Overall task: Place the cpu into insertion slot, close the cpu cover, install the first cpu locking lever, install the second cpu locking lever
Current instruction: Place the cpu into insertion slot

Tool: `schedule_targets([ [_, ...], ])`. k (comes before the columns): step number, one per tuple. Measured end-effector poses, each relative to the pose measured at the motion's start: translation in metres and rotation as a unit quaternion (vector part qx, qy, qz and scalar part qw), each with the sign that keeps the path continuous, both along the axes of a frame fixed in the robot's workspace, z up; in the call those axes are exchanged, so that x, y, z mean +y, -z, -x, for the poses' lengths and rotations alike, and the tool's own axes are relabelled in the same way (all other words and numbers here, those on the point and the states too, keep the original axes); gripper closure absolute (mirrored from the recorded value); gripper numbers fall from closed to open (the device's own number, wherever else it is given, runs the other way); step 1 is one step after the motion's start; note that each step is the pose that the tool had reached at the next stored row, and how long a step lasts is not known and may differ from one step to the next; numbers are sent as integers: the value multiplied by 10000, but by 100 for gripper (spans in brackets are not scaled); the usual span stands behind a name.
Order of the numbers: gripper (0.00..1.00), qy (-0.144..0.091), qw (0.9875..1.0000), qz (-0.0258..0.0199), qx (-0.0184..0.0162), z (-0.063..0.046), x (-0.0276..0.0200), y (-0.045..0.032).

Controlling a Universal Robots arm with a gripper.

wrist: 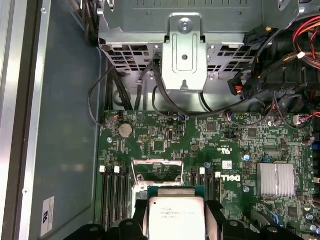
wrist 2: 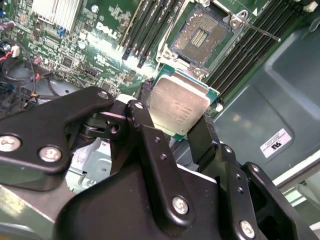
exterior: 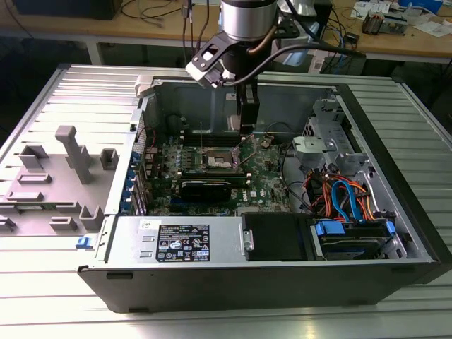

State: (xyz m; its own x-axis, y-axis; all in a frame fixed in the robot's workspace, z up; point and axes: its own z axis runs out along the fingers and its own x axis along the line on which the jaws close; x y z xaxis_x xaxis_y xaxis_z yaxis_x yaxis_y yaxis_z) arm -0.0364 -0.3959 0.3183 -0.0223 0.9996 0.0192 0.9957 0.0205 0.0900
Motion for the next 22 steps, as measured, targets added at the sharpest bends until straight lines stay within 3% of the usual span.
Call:
schedule_targets([
  [6,46,-5,10000,-1,-1,201,18,122],
  [18,46,-5,10000,-1,0,207,20,140],
  [22,46,-4,10000,-1,0,211,23,207],
])
